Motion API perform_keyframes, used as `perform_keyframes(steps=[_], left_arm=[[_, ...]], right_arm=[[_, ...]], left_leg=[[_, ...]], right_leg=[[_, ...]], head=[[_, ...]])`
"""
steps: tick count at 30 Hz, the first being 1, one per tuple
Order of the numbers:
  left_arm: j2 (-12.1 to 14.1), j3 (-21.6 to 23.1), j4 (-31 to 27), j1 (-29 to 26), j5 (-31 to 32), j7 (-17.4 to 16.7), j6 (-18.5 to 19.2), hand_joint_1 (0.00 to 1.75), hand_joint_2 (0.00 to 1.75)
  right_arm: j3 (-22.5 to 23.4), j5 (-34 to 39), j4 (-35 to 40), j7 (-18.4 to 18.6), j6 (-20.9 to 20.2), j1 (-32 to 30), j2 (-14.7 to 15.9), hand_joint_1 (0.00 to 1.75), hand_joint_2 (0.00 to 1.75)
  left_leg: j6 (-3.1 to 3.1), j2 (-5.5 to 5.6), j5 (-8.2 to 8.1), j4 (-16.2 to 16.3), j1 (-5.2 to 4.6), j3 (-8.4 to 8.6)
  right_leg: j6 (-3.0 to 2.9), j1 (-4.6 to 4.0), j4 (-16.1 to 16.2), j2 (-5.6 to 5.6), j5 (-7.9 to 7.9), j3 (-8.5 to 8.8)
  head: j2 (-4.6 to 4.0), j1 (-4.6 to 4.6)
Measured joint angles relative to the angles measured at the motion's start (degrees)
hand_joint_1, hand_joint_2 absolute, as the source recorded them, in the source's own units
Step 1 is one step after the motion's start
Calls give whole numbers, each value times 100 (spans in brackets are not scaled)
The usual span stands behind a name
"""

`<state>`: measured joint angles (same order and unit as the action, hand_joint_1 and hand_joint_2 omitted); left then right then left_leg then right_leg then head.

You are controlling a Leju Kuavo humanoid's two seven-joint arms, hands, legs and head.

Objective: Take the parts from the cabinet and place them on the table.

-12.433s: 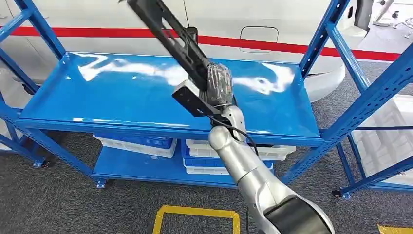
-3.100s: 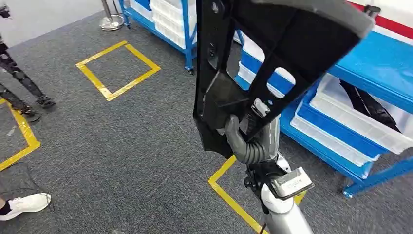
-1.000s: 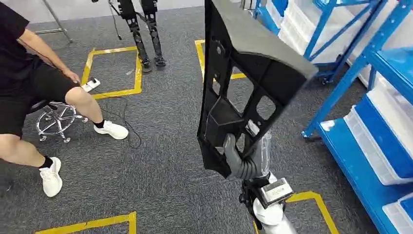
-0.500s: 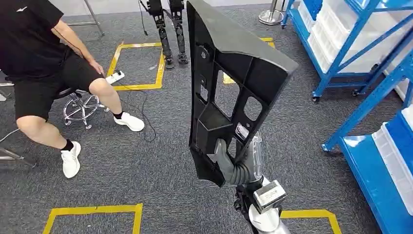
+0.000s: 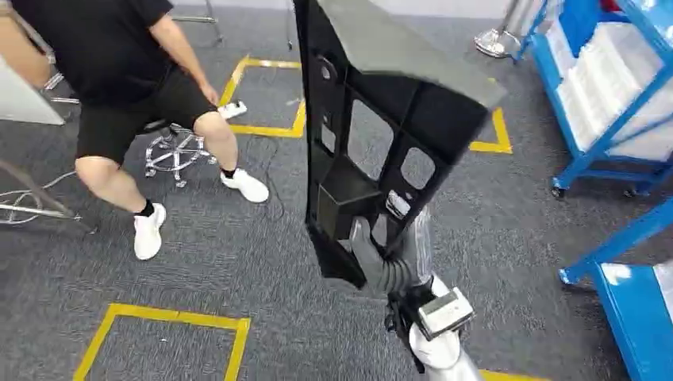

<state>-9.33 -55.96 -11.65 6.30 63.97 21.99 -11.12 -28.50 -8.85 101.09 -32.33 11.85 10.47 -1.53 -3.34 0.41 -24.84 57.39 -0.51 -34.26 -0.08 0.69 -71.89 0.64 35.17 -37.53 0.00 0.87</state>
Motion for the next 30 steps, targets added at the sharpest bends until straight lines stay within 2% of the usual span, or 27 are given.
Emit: perform_keyframes(steps=[1,2,3,5,6,7,8,10,11,12,13,15,16,17,18,19,20,21,22,23,24,25,26,27,28,29,30], left_arm=[[-4,29,0,13,40,-39,0,0,175],[-7,42,0,14,59,-94,0,0,175],[-9,61,0,13,101,-129,2,0,175],[-13,140,0,13,162,-164,6,0,175],[-13,171,0,22,173,-164,9,0,175],[-9,182,-2,54,195,-169,9,0,175],[-9,188,-2,60,212,-173,22,0,175],[-9,221,-2,49,228,-192,52,0,175],[-7,243,-2,50,247,-199,70,0,175],[-9,265,-2,51,267,-204,90,0,175],[-13,291,-2,66,282,-204,94,0,175],[-13,326,-2,100,324,-193,92,0,175],[-15,335,-2,101,330,-190,92,0,175],[-20,357,-2,100,333,-188,92,0,175],[-20,374,-2,98,335,-188,92,0,175],[-20,385,-2,99,335,-188,92,0,175],[-20,405,-2,103,337,-186,92,0,175],[-15,420,-7,109,337,-184,92,0,175],[6,422,-17,137,335,-184,96,0,175],[0,427,-17,172,330,-171,111,0,175],[18,427,-24,188,326,-155,151,0,175],[18,429,-24,187,322,-131,168,0,175],[20,429,-24,191,322,-103,190,0,175],[6,429,-22,172,317,-66,216,0,175],[2,429,-22,217,289,-40,236,0,175],[-31,429,-22,318,243,-61,271,0,175],[-92,429,-22,448,208,-140,275,0,175]], right_arm=[[24,-20,-4,35,-6,2,33,175,175],[46,-28,-7,37,-17,9,62,175,175],[57,-31,-7,37,-22,38,81,175,175],[83,-37,-7,37,-22,122,101,175,175],[107,-37,-9,37,-22,161,112,175,175],[122,-37,-20,35,-22,195,118,175,175],[142,-44,-17,33,-22,195,132,175,175],[153,-59,-20,29,-22,193,121,175,175],[153,-70,-20,29,-22,203,116,175,175],[153,-79,-15,31,-22,214,107,175,175],[157,-92,-4,31,-22,213,105,175,175],[162,-127,-4,26,-22,207,107,175,175],[162,-133,-4,26,-22,195,107,175,175],[162,-133,-4,26,-22,193,107,175,175],[160,-133,-4,26,-24,193,105,175,175],[160,-133,-4,26,-24,193,105,175,175],[162,-134,-2,26,-24,198,105,175,175],[162,-138,4,26,-24,205,103,175,175],[162,-144,9,24,-28,202,103,175,175],[164,-144,11,20,-53,207,110,175,175],[166,-136,11,18,-72,205,103,175,175],[166,-123,11,15,-105,201,92,175,175],[164,-94,18,11,-149,205,70,175,175],[166,-50,26,13,-199,207,55,175,175],[157,-22,24,13,-238,223,51,175,175],[155,17,22,-2,-294,261,46,175,175],[157,26,15,-9,-328,272,51,175,175]], left_leg=[[1,97,-2,8,1,-1],[7,189,-7,18,7,-2],[22,275,-16,29,19,6],[95,422,-66,112,68,-2],[161,483,-114,193,85,-39],[204,547,-150,282,49,-100],[217,576,-143,266,64,-122],[219,619,-140,256,86,-137],[234,616,-160,273,111,-139],[266,356,-227,379,91,-171],[298,141,-379,635,94,-286],[327,-29,-777,1495,111,-732],[319,-34,-898,1896,110,-956],[303,-32,-892,2033,107,-1047],[249,-32,-734,1872,94,-993],[180,-40,-525,1529,66,-822],[66,-104,-236,972,-2,-520],[-84,-331,-41,495,-121,-254],[-194,-628,-151,359,-192,-172],[-180,-601,-144,268,-211,-155],[-179,-494,-130,242,-242,-162],[-192,-432,-121,212,-247,-152],[-246,-348,-77,57,-245,-63],[-221,-293,45,-166,-125,123],[-223,-215,95,-255,-128,173],[-237,-155,127,-253,-107,153],[-215,-54,136,-242,-88,138]], right_leg=[[20,7,-303,-15,60,-198],[67,9,-352,-18,7,-274],[138,30,-116,-20,-157,-203],[303,103,774,-93,-603,166],[334,135,1054,-254,-654,288],[258,111,1092,-296,-648,333],[164,86,1060,-259,-654,318],[100,61,1057,-203,-661,313],[80,122,1070,-161,-665,320],[62,87,1081,-137,-663,336],[40,77,1087,-97,-663,351],[-5,30,1085,5,-641,351],[-20,11,1085,72,-631,351],[-34,-15,1085,122,-621,352],[-53,-46,1085,180,-608,367],[-72,-70,1087,231,-595,391],[-103,-95,1094,289,-573,437],[-132,-104,1115,341,-554,485],[-125,-95,1149,396,-550,510],[-99,-111,1187,435,-552,509],[-87,-90,1199,543,-557,513],[-86,-75,1230,605,-557,539],[-74,-119,1305,674,-564,631],[-69,-139,1288,543,-542,620],[-61,-113,1125,244,-487,554],[-71,-88,748,57,-348,360],[-58,-52,345,-19,-223,131]], head=[[-2,4],[-2,-7],[0,-7],[0,-9],[0,-18],[0,-42],[0,-17],[0,-18],[-2,-7],[-2,-11],[-2,46],[0,44],[-2,44],[0,39],[-2,44],[-2,39],[0,41],[-2,37],[0,18],[-2,22],[0,37],[0,48],[0,52],[-2,30],[-2,39],[-2,45],[0,20]])
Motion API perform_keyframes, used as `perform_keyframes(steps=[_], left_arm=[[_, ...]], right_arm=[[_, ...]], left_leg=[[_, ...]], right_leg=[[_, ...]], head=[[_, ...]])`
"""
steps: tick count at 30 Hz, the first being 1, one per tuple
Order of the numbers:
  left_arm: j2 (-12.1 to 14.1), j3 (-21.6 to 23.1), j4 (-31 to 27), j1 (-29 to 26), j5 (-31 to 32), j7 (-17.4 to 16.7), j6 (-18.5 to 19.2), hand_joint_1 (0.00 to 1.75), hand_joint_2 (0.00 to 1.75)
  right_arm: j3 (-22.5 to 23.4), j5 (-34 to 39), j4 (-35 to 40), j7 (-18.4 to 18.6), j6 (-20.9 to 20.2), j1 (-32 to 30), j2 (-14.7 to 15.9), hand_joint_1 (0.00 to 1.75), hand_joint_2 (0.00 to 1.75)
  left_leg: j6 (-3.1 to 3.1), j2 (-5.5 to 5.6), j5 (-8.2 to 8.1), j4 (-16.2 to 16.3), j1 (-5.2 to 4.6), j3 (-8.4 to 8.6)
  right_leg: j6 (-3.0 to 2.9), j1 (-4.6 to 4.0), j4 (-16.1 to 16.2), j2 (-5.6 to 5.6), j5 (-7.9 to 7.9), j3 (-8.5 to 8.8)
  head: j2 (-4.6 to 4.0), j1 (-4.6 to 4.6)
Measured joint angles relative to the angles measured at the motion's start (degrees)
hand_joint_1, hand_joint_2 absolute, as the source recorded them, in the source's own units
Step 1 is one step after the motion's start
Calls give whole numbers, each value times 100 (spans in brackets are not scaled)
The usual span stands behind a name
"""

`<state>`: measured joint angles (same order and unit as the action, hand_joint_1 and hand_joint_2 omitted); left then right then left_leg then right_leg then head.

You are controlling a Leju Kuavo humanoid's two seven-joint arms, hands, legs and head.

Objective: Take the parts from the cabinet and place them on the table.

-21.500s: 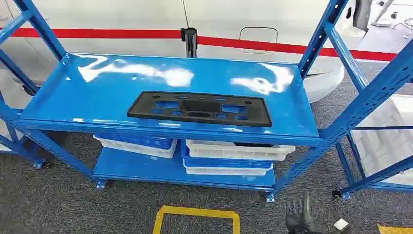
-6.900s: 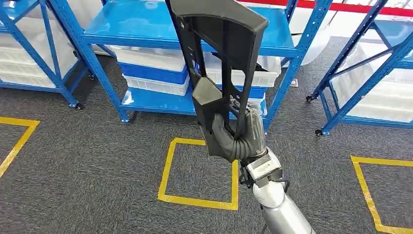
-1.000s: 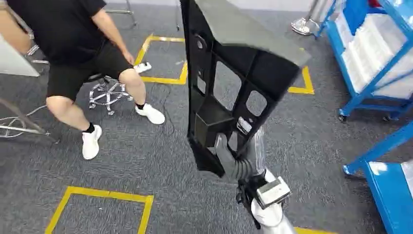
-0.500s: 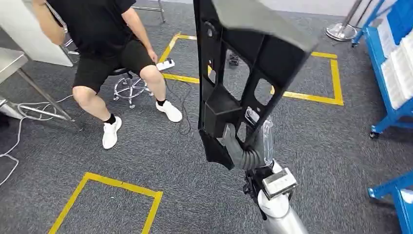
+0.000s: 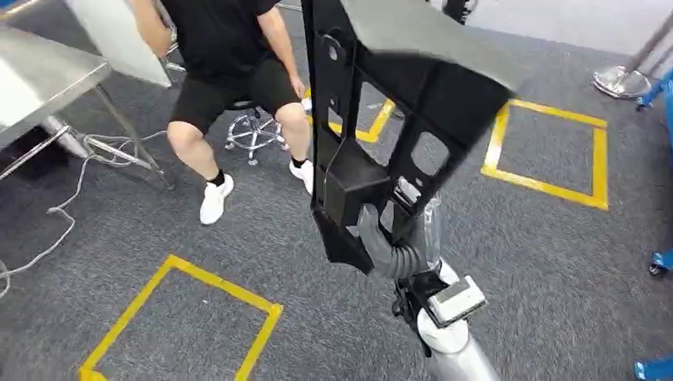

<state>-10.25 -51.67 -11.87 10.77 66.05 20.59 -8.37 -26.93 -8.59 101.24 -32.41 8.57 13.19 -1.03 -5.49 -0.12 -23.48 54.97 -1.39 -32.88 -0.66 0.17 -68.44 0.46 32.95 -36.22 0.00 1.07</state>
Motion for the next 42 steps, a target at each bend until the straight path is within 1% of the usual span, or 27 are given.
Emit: perform_keyframes(steps=[2,3,6,7,8,11,12,13,14,17,19,21,22,23,25,27,28,30,32,33,34,36,37,38,39,41,42], left_arm=[[-127,7,-2,266,-46,-140,9,0,175],[-151,9,-4,346,-72,-181,9,0,175],[-271,28,-33,558,-243,-293,-44,0,175],[-297,28,-66,647,-330,-315,-92,0,175],[-354,33,-85,735,-410,-328,-142,0,175],[-439,76,-151,940,-538,-391,-269,0,175],[-454,118,-186,998,-570,-441,-299,0,175],[-509,158,-197,1081,-608,-468,-319,0,175],[-524,188,-219,1177,-627,-500,-319,0,175],[-590,326,-267,1351,-704,-540,-319,0,175],[-610,440,-302,1347,-761,-557,-323,0,175],[-618,571,-350,1360,-826,-564,-350,0,175],[-614,629,-402,1385,-837,-564,-363,0,175],[-618,667,-426,1408,-839,-566,-372,0,175],[-629,730,-433,1451,-848,-568,-372,0,175],[-627,752,-485,1438,-850,-570,-374,0,175],[-649,758,-487,1425,-857,-566,-376,0,175],[-666,807,-487,1468,-874,-583,-369,0,175],[-697,868,-485,1440,-876,-594,-345,0,175],[-706,900,-485,1418,-876,-623,-335,0,175],[-710,927,-485,1402,-887,-640,-326,0,175],[-715,1021,-487,1410,-909,-671,-321,0,175],[-715,1049,-487,1416,-942,-680,-321,0,175],[-717,1095,-502,1435,-1022,-709,-336,0,175],[-723,1157,-509,1435,-1093,-728,-350,0,175],[-721,1288,-522,1434,-1318,-785,-404,0,175],[-692,1325,-525,1444,-1447,-841,-428,0,175]], right_arm=[[-2,-2,-44,-7,-50,-6,4,175,175],[-9,-13,-55,-15,-55,-3,7,175,175],[4,-20,-55,-9,-57,42,-35,175,175],[7,-22,-72,4,-65,58,-37,175,175],[13,-48,-63,4,-83,52,-68,175,175],[24,-114,-70,17,-92,23,-153,175,175],[26,-153,-70,13,-92,23,-192,175,175],[28,-177,-70,11,-85,12,-225,175,175],[28,-199,-70,11,-68,12,-243,175,175],[28,-269,-72,9,0,5,-267,175,175],[26,-317,-72,33,68,5,-282,175,175],[28,-348,-72,46,112,7,-300,175,175],[33,-361,-72,46,142,5,-313,175,175],[33,-363,-70,46,155,4,-310,175,175],[37,-365,-72,57,160,-14,-315,175,175],[37,-367,-66,57,160,-20,-341,175,175],[39,-367,-74,59,164,-15,-330,175,175],[39,-369,-72,44,168,8,-315,175,175],[44,-380,-90,48,186,-28,-273,175,175],[55,-378,-120,42,205,-36,-251,175,175],[61,-378,-136,37,223,-31,-243,175,175],[61,-391,-155,24,302,-14,-232,175,175],[59,-396,-168,22,332,9,-221,175,175],[48,-398,-184,17,378,36,-216,175,175],[48,-404,-186,-2,418,37,-203,175,175],[22,-367,-203,-9,474,37,-199,175,175],[6,-330,-212,-18,466,54,-201,175,175]], left_leg=[[35,226,-1,15,32,-19],[80,306,-10,44,67,-20],[324,505,-176,351,217,-105],[414,556,-235,446,208,-201],[440,601,-291,581,211,-292],[476,685,-248,537,250,-345],[487,561,-265,582,256,-348],[509,270,-355,758,235,-433],[530,119,-510,1081,248,-608],[537,8,-890,2219,255,-1261],[449,8,-608,1987,230,-1217],[226,-100,-91,1043,122,-771],[16,-447,-57,671,-32,-574],[-25,-551,-86,622,-58,-557],[-4,-420,-82,511,-119,-524],[-80,-245,15,197,-95,-260],[-7,-188,97,23,-39,-146],[-14,-45,134,-36,14,-100],[30,121,104,-29,22,-97],[60,210,91,-12,36,-99],[104,289,64,25,64,-100],[251,451,-45,199,152,-125],[337,497,-129,337,163,-188],[400,551,-184,465,127,-283],[393,593,-197,490,148,-317],[404,643,-201,466,175,-331],[428,656,-226,488,209,-334]], right_leg=[[108,95,-595,-26,111,-381],[190,132,-515,-26,19,-377],[568,306,751,-137,-587,151],[540,246,586,-312,-488,59],[382,277,623,-326,-478,103],[208,246,592,-209,-495,53],[187,256,603,-167,-494,63],[158,249,610,-136,-492,74],[149,235,610,-90,-486,75],[106,163,609,88,-454,78],[72,107,610,168,-428,110],[26,39,632,258,-396,177],[15,71,685,298,-390,212],[40,-8,716,360,-390,225],[68,92,781,498,-396,264],[86,14,945,610,-391,396],[90,39,842,377,-375,406],[61,61,144,33,-142,33],[99,100,-541,-12,44,-421],[157,125,-606,-13,1,-529],[242,159,-405,-14,-147,-486],[457,227,519,-60,-626,-84],[509,267,757,-218,-676,12],[430,242,739,-290,-633,60],[316,242,678,-274,-623,8],[235,194,678,-205,-596,8],[193,265,681,-154,-592,23]], head=[[-2,-7],[-2,-13],[0,-22],[-2,-67],[0,-87],[0,-55],[0,-50],[-2,-8],[-2,13],[0,13],[0,15],[0,13],[-2,-10],[0,-70],[0,-15],[0,-15],[-2,-46],[-2,-59],[-2,-55],[-2,-68],[-2,-57],[-2,-63],[-2,-70],[-2,-129],[-2,-85],[-2,-83],[-2,-81]])
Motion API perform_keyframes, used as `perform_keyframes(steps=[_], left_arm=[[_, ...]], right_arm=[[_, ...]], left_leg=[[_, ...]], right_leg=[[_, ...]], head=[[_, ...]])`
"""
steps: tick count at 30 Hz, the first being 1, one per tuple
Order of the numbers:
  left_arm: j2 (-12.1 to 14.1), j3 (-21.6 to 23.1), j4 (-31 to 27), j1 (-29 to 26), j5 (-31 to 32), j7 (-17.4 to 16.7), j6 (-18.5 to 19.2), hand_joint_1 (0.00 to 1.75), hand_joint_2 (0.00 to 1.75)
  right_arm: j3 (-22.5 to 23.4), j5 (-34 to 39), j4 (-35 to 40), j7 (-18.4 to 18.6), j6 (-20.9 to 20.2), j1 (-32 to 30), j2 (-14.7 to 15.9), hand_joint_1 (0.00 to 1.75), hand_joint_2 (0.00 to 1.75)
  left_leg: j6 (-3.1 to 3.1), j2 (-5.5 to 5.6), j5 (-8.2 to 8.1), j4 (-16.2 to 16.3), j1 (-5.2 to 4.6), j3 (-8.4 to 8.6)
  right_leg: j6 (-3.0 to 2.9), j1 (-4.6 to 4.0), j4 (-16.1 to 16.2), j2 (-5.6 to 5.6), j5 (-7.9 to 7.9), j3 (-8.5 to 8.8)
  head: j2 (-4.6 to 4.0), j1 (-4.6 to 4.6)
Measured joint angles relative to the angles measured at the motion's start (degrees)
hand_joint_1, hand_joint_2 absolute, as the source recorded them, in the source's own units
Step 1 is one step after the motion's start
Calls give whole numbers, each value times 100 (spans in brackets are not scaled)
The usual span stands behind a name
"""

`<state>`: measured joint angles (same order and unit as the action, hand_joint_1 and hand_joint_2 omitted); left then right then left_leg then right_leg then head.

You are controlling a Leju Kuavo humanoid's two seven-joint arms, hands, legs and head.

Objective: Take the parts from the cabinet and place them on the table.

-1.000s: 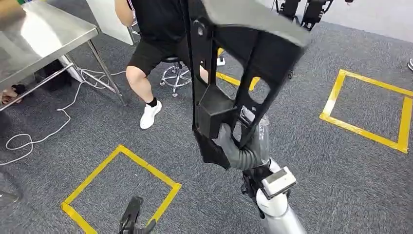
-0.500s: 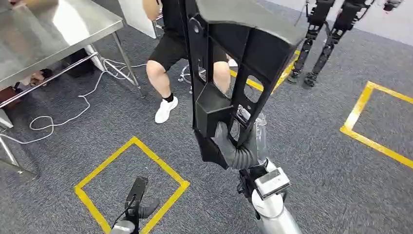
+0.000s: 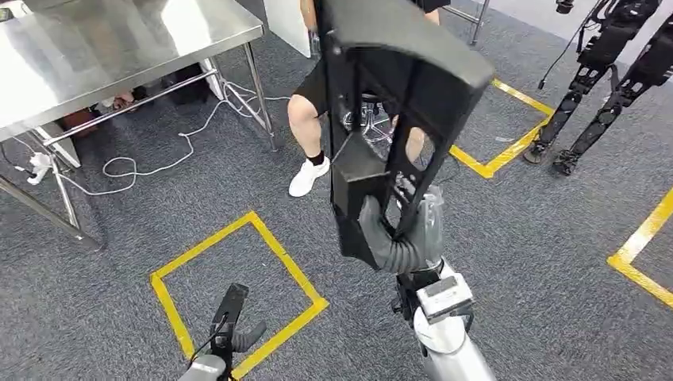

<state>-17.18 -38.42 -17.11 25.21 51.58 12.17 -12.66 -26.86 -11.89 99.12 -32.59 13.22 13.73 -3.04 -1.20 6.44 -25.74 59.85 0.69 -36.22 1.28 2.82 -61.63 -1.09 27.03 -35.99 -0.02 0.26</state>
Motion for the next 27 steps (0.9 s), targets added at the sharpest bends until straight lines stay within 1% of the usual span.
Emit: perform_keyframes(steps=[1,2,3,4,5,6,7,8,9,10,11,12,13,14,15,16,17,18,19,20,21,22,23,24,25,26,27], left_arm=[[37,24,-4,0,-98,-39,0,0,175],[55,65,-4,16,-209,-55,2,0,175],[92,107,0,41,-286,-57,2,0,175],[114,129,2,57,-347,-54,-7,0,175],[129,140,4,58,-406,-39,-31,0,175],[142,146,7,53,-463,-6,-66,0,175],[168,150,7,47,-526,41,-98,0,175],[183,157,7,47,-566,92,-111,0,175],[197,175,7,48,-656,178,-103,0,175],[207,186,7,49,-725,254,-72,0,175],[236,188,4,54,-771,282,-46,0,175],[240,192,4,52,-828,293,2,0,175],[256,194,4,30,-867,230,9,0,175],[302,194,9,-95,-926,210,84,0,175],[442,192,9,-337,-1034,381,287,0,175],[553,181,33,-632,-1161,699,556,0,175],[683,125,91,-872,-1375,1032,809,0,175],[789,36,165,-1115,-1543,1213,1055,0,175],[889,-39,184,-1276,-1626,1313,1234,0,175],[946,-79,195,-1390,-1676,1419,1400,0,175],[1038,-103,203,-1443,-1707,1537,1629,0,175],[1117,-134,208,-1485,-1731,1587,1780,0,175],[1154,-175,210,-1518,-1735,1596,1829,0,175],[1190,-197,210,-1546,-1739,1596,1856,0,175],[1215,-210,212,-1568,-1739,1596,1858,0,175],[1282,-221,210,-1590,-1744,1600,1853,0,175],[1307,-236,214,-1594,-1744,1605,1843,0,175]], right_arm=[[-17,39,-2,-4,-7,26,-13,175,175],[-31,74,-4,-4,-28,38,-35,175,175],[-33,92,-9,-7,-55,73,-48,175,175],[-33,122,-24,-4,-96,102,-48,175,175],[-33,135,-46,11,-122,119,-48,175,175],[-33,173,-66,18,-168,127,-48,175,175],[-31,225,-83,28,-214,130,-48,175,175],[-28,265,-96,39,-223,142,-48,175,175],[-2,304,-105,50,-223,158,-48,175,175],[50,345,-107,53,-223,165,-48,175,175],[101,385,-114,55,-223,159,-48,175,175],[171,433,-127,57,-229,156,-39,175,175],[234,446,-144,61,-243,156,-28,175,175],[278,437,-155,59,-243,134,-26,175,175],[350,408,-131,48,-243,73,-28,175,175],[444,356,-57,48,-295,-49,-15,175,175],[546,328,3,42,-374,-153,-4,175,175],[643,304,50,39,-465,-215,23,175,175],[727,286,57,39,-520,-268,46,175,175],[796,277,57,37,-560,-331,74,175,175],[859,277,46,35,-608,-394,90,175,175],[899,284,46,22,-651,-425,107,175,175],[920,284,46,15,-682,-427,114,175,175],[940,284,46,2,-699,-426,114,175,175],[955,284,46,-4,-704,-427,116,175,175],[968,286,24,-9,-719,-426,120,175,175],[979,291,31,-26,-741,-427,118,175,175]], left_leg=[[29,-184,-36,75,-24,-12],[66,-410,-134,292,-24,-127],[95,-548,-305,704,-3,-358],[108,-621,-475,1153,8,-627],[110,-645,-579,1525,7,-867],[93,-654,-552,1698,6,-1021],[58,-654,-406,1591,0,-1021],[-6,-658,-154,1248,-21,-892],[-97,-689,137,743,-63,-657],[-232,-852,375,222,-139,-392],[-287,-1067,286,73,-204,-303],[-300,-1053,291,10,-218,-259],[-281,-1007,278,-45,-242,-244],[-286,-971,270,-61,-256,-231],[-313,-902,257,-170,-260,-141],[-307,-835,320,-397,-135,92],[-298,-793,330,-488,-158,211],[-309,-784,331,-486,-154,241],[-307,-745,322,-477,-155,243],[-305,-642,300,-474,-162,241],[-289,-509,284,-462,-160,237],[-265,-377,255,-433,-143,241],[-226,-271,215,-386,-120,243],[-178,-176,159,-306,-94,243],[-122,-83,86,-196,-62,221],[-57,-9,22,-132,-64,184],[-12,49,-54,-12,-63,132]], right_leg=[[-18,-34,12,15,10,25],[-44,-35,15,56,27,47],[-66,-58,15,95,43,56],[-86,-75,14,148,59,65],[-100,-91,14,202,74,70],[-118,-111,14,251,94,80],[-120,-130,14,302,113,103],[-128,-156,15,356,144,136],[-135,-193,21,416,175,182],[-158,-204,52,471,195,239],[-137,-222,102,525,213,299],[-122,-233,150,570,217,329],[-106,-204,170,641,226,347],[-78,-198,211,703,243,392],[-65,-226,304,745,244,502],[-55,-250,278,615,280,509],[-54,-240,123,362,328,487],[-85,-235,-237,221,461,305],[-96,-225,-617,175,581,80],[-87,-202,-1000,162,674,-194],[-53,-183,-1229,159,694,-398],[15,-166,-1154,153,580,-445],[103,-141,-848,146,369,-362],[198,-100,-380,117,111,-188],[283,-44,109,2,-116,7],[204,-68,-26,-148,-43,-38],[133,-44,100,-218,-29,38]], head=[[0,-4],[0,79],[0,70],[2,81],[0,79],[0,83],[0,83],[0,81],[0,83],[0,85],[0,57],[0,55],[0,79],[0,66],[2,88],[0,52],[0,24],[0,37],[0,17],[0,28],[0,28],[0,15],[0,26],[2,22],[0,17],[0,7],[0,-13]])
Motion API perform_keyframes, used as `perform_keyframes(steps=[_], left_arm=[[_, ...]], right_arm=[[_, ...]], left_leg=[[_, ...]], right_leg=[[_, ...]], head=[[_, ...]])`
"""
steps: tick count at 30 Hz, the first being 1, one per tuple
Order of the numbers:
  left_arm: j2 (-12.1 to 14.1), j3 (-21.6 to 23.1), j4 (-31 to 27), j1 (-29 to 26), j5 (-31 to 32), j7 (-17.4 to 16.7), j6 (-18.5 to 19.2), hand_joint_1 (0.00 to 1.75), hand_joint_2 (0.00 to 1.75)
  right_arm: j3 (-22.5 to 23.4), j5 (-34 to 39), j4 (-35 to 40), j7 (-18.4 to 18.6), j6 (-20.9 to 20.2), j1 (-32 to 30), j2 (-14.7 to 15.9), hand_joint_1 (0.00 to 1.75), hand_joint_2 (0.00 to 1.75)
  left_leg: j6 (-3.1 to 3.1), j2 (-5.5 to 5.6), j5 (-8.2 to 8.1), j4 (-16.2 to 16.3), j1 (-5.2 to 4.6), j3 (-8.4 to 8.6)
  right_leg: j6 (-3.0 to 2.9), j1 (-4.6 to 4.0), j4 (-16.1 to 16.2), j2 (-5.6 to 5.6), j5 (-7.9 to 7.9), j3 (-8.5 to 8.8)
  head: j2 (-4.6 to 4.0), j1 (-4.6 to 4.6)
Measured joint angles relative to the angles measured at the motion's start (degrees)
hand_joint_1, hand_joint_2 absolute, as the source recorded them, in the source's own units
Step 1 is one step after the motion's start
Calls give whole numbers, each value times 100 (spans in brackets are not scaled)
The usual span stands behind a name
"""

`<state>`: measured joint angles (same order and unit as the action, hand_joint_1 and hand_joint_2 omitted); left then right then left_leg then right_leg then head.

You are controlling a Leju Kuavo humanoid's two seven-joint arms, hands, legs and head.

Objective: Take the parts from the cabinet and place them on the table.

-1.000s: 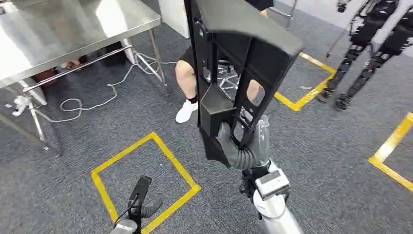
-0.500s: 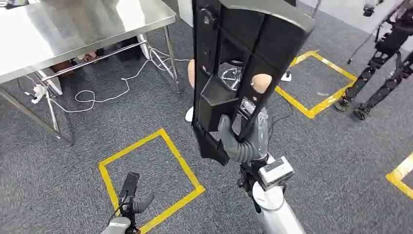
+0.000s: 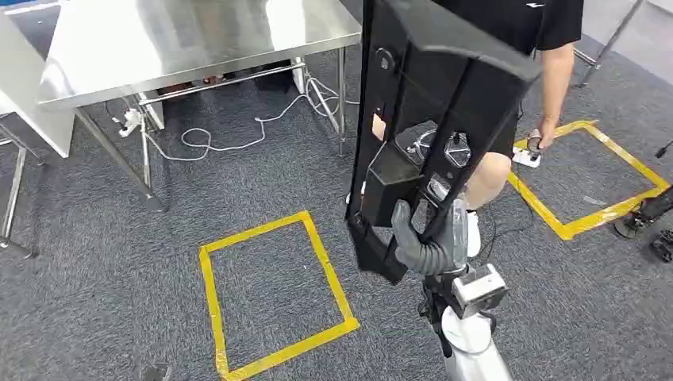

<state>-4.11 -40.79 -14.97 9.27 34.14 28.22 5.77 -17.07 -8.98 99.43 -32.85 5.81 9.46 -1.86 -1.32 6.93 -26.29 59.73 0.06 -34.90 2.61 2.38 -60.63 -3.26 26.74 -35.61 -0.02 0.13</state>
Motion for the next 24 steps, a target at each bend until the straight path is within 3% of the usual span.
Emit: perform_keyframes(steps=[2,3,4,5,6,8,9,10,11,12,13,14,15,18,19,20,21,22,24], left_arm=[[44,-26,2,-48,-48,24,-59,0,175],[68,-70,13,-81,-83,41,-74,0,175],[104,-105,20,-104,-99,61,-63,0,175],[101,-109,33,-116,-112,90,-57,0,175],[120,-114,35,-111,-122,118,-41,0,175],[129,-129,39,-116,-175,194,39,0,175],[129,-144,48,-129,-175,214,75,0,175],[129,-166,63,-152,-177,243,101,0,175],[129,-181,72,-175,-179,267,122,0,175],[129,-199,76,-195,-179,278,129,0,175],[133,-212,77,-208,-179,288,136,0,175],[144,-218,79,-208,-179,297,136,0,175],[162,-223,79,-203,-179,299,136,0,175],[179,-251,83,-230,-179,315,138,0,175],[199,-256,83,-249,-179,330,138,0,175],[201,-256,94,-309,-177,371,138,0,175],[201,-256,101,-320,-177,396,136,0,175],[208,-258,109,-322,-166,413,112,0,175],[208,-258,127,-328,-166,439,40,0,175]], right_arm=[[13,33,-13,-2,-77,11,-9,175,175],[11,44,-22,-9,-111,20,-24,175,175],[9,50,-29,-11,-140,28,-44,175,175],[9,57,-39,-11,-173,29,-57,175,175],[9,66,-44,-17,-181,34,-68,175,175],[9,72,-79,-26,-190,34,-66,175,175],[9,72,-94,-26,-192,31,-66,175,175],[6,72,-116,-26,-195,29,-66,175,175],[4,72,-129,-26,-199,28,-66,175,175],[2,72,-136,-28,-199,27,-66,175,175],[0,72,-136,-28,-201,32,-68,175,175],[0,72,-136,-33,-201,38,-70,175,175],[-2,72,-142,-35,-201,40,-74,175,175],[-9,72,-149,-39,-201,42,-85,175,175],[-9,72,-146,-39,-201,40,-94,175,175],[-9,74,-151,-41,-201,38,-81,175,175],[-9,74,-149,-50,-201,41,-81,175,175],[-11,70,-149,-67,-214,32,-77,175,175],[-7,53,-151,-68,-240,-55,-35,175,175]], left_leg=[[54,67,15,-50,27,-36],[67,109,8,-47,38,-41],[87,82,-13,1,62,-41],[127,-242,-70,127,31,-88],[175,-484,-248,459,44,-268],[229,-673,-615,1370,77,-799],[239,-683,-639,1618,87,-973],[235,-684,-561,1635,99,-1032],[220,-685,-377,1407,101,-953],[186,-709,-130,991,98,-747],[130,-806,129,443,77,-459],[47,-1059,236,-12,20,-226],[50,-1071,192,14,1,-227],[-34,-927,176,-55,-53,-223],[-80,-834,224,-200,-64,-64],[-105,-779,287,-346,18,30],[-164,-733,300,-394,17,70],[-169,-678,306,-392,17,80],[-177,-551,282,-385,-6,97]], right_leg=[[-117,-59,-52,77,16,3],[-159,-41,-40,118,16,9],[-192,22,-21,179,13,33],[-220,0,-13,208,29,64],[-251,-13,-12,273,50,85],[-294,-41,-14,414,85,102],[-302,-47,-15,472,100,105],[-299,-52,-15,533,117,119],[-292,-57,-14,586,141,140],[-284,-65,-11,642,163,175],[-279,-72,-7,698,189,218],[-274,-77,9,755,210,261],[-230,-120,35,798,233,292],[-148,-78,142,956,241,375],[-94,-142,221,1011,251,440],[-104,-122,98,814,293,433],[-171,-144,-184,586,433,313],[-222,-137,-611,453,593,103],[-240,-135,-1345,371,800,-354]], head=[[2,11],[0,15],[0,18],[0,37],[0,96],[0,92],[0,92],[0,94],[0,92],[0,96],[2,92],[0,92],[0,72],[0,98],[0,100],[0,46],[0,66],[0,18],[0,13]])
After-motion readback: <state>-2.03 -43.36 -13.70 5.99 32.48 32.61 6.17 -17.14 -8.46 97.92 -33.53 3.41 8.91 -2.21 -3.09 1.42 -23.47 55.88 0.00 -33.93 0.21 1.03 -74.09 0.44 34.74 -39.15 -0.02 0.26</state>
